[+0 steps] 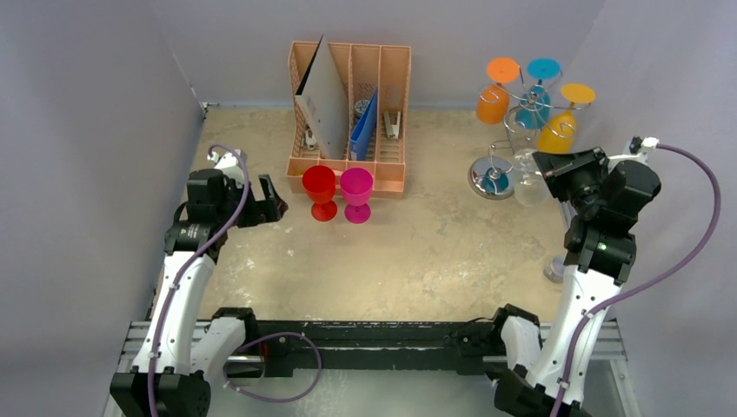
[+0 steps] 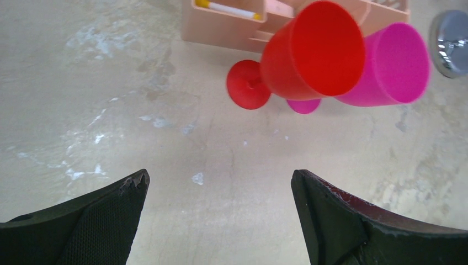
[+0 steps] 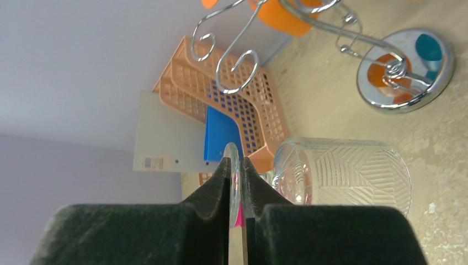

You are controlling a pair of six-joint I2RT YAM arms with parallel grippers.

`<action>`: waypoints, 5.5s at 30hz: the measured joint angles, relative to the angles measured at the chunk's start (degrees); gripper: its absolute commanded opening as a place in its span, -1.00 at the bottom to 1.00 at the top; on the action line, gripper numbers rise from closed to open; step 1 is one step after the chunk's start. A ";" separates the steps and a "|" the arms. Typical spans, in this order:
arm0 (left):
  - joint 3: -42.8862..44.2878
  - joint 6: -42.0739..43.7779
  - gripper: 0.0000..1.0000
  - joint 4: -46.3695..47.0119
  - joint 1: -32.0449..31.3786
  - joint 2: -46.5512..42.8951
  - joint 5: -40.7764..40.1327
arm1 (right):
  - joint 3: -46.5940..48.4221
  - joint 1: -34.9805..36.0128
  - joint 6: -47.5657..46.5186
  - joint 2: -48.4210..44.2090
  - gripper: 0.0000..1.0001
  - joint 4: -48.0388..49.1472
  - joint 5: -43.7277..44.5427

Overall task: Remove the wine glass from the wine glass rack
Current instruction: Place the wine glass at the center of the board.

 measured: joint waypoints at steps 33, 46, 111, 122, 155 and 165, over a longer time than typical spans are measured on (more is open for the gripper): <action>11.34 -11.39 0.71 12.37 -17.66 9.27 33.33 | -11.93 24.15 -3.87 4.09 -1.00 2.01 -18.97; 6.95 -22.60 0.59 28.55 -25.70 16.55 38.36 | -12.98 34.27 -4.66 6.32 -1.00 7.17 -19.50; 1.92 -35.12 -1.00 53.20 -39.56 23.39 37.00 | -11.82 51.41 -17.09 7.48 -1.00 12.02 -21.59; 1.92 -34.84 -0.37 54.29 -39.50 23.12 38.47 | -12.31 51.43 -14.19 7.48 -1.00 14.38 -22.10; -0.02 -14.34 -1.00 40.24 -39.39 14.05 39.93 | -2.32 51.65 -16.92 3.58 0.46 1.97 -6.60; -2.05 3.41 -1.00 29.42 -39.39 9.60 42.47 | -0.87 51.65 -16.41 6.03 0.88 -2.73 -3.19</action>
